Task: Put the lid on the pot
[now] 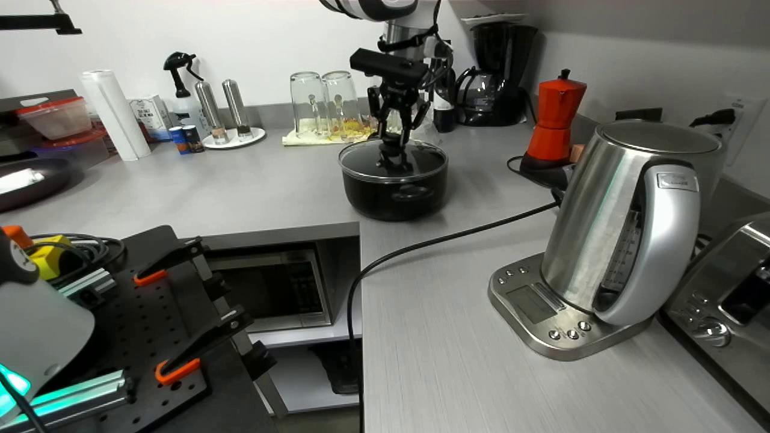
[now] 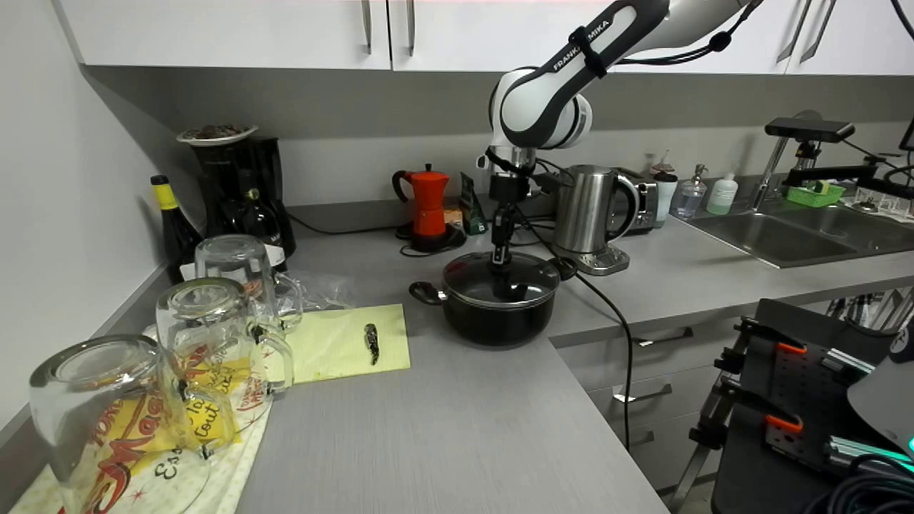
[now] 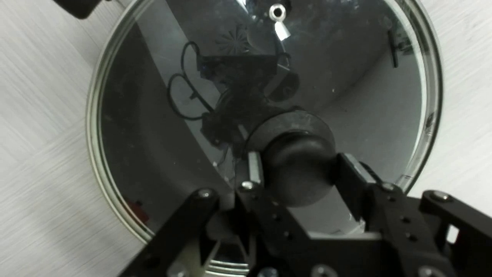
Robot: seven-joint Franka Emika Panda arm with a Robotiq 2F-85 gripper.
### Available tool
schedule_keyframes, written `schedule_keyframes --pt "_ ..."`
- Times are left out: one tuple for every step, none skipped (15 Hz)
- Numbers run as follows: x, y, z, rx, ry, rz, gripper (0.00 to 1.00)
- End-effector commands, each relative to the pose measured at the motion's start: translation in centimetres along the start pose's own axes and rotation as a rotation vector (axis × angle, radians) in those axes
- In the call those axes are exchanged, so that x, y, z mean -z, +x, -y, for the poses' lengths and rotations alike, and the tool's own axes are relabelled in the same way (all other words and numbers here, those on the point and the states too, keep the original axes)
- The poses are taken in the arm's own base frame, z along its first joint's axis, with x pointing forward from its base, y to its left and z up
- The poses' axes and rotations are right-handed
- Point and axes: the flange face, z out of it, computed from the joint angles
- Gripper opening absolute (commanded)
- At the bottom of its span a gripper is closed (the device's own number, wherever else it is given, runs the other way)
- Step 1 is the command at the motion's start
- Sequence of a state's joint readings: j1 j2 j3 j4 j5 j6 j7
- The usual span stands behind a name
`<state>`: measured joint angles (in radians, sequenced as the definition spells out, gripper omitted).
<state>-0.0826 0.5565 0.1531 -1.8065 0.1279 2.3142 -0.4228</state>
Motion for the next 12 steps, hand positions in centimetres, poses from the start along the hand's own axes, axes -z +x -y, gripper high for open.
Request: schedule_keyframes --pt "1.0 0.6 -0.3 -0.009 -0.018 0.008 0.26" --pt "1.0 0.6 -0.3 -0.009 -0.019 0.008 0.26" --pt "1.0 0.8 -0.3 -0.008 -0.021 0.008 0.26" --pt "1.0 0.9 -0.3 -0.007 -0.021 0.008 0.26" --pt "0.8 1.0 -0.2 -0.005 -0.021 0.011 0.26" --pt "0.7 1.1 -0.1 -0.002 -0.022 0.014 0.26" --pt "0.5 1.1 -0.1 0.000 -0.023 0.019 0.26" --pt "0.4 1.2 0.0 0.002 -0.024 0.024 0.26" --pt "0.2 1.3 0.1 0.004 -0.024 0.028 0.26" --pt "0.1 1.3 0.1 0.006 -0.023 0.032 0.26" --pt "0.0 1.4 0.1 0.006 -0.023 0.035 0.26" --pt "0.0 1.4 0.1 0.007 -0.022 0.036 0.26"
